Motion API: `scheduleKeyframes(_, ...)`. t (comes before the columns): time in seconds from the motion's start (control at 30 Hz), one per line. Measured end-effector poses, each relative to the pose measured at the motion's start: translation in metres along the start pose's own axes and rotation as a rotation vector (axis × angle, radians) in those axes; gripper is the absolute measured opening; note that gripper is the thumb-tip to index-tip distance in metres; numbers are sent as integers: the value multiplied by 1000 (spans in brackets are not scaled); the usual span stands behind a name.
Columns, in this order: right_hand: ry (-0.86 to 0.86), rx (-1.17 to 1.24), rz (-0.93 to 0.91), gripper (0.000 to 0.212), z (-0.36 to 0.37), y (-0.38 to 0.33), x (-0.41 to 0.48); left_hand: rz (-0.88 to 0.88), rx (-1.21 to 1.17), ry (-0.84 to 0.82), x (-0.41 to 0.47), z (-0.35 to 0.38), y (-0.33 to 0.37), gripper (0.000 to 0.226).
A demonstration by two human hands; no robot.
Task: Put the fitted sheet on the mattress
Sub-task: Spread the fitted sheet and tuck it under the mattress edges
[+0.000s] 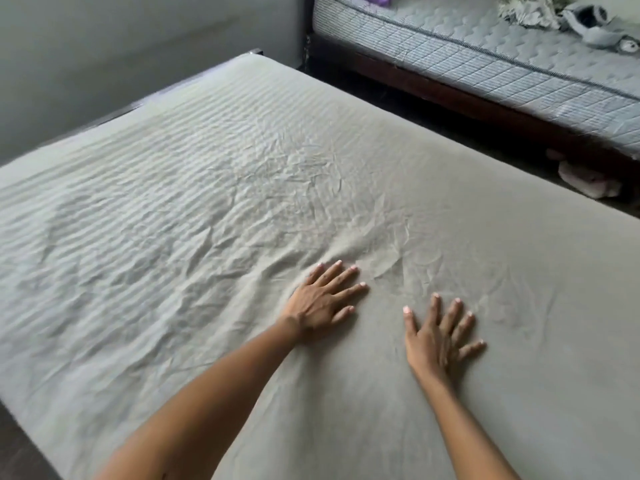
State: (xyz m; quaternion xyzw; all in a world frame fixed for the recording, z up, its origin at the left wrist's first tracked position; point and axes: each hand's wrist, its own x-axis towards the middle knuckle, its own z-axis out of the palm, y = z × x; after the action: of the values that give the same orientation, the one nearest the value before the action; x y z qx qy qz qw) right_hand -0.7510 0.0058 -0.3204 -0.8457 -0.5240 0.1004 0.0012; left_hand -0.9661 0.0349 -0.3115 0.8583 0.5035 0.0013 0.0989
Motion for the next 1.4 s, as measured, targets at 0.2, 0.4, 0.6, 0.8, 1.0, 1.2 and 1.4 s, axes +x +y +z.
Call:
scheduleKeyframes(0.2,30,42,-275,82,11,-79,-4,-62,-3,48,-14,-3,-49,69)
scheduleKeyframes(0.4,56,-4,-544,71,31,-148,-40,-107,-34,86,-35,-6,-88,56)
scheduleKeyframes(0.6,97,-5,-517,68,45,-208,-103,-87,-5,119,-94,-9,-148,52)
scheduleKeyframes(0.8,45,15,-486,72,56,-305,-166,-140,34,68,-153,-26,-241,50)
scheduleKeyframes(1.0,-34,26,-612,74,70,-411,-217,-373,21,51,-226,-44,-349,80)
scheduleKeyframes(1.2,-67,67,-798,70,78,-502,-267,-550,41,30,-277,-70,-440,82)
scheduleKeyframes(1.4,88,213,-901,58,80,-539,-264,-549,67,71,-267,-88,-473,67)
